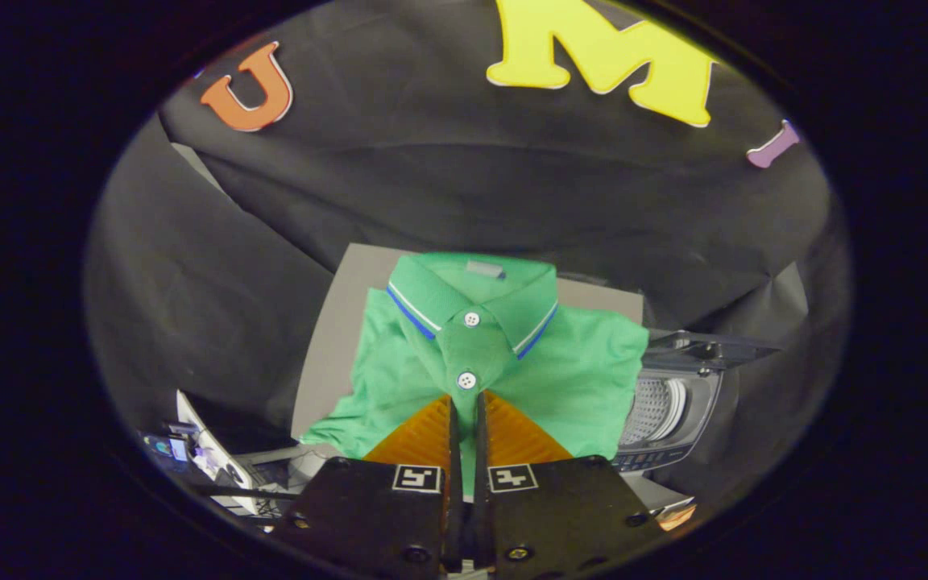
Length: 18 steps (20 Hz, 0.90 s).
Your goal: Put the clothes into the washing machine and then close the washing machine lid.
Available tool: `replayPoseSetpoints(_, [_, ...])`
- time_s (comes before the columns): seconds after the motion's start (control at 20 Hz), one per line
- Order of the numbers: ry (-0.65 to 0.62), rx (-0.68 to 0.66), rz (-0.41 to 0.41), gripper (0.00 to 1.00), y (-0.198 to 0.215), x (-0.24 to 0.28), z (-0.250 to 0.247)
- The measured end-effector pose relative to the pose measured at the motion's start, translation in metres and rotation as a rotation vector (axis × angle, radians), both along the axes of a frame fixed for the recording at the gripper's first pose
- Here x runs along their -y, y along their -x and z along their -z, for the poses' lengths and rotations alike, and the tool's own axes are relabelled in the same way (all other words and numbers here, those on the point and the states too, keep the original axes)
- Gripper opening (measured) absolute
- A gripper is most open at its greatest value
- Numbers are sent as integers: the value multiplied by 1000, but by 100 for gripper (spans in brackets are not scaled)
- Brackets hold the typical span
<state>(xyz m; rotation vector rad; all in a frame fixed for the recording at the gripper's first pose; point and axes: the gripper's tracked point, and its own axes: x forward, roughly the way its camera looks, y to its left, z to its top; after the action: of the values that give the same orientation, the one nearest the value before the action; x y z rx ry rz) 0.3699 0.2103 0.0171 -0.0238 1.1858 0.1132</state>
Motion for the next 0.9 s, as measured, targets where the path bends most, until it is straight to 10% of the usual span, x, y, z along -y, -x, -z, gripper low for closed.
replayPoseSetpoints(0.9, [-68,215,189,8,86,144,-143])
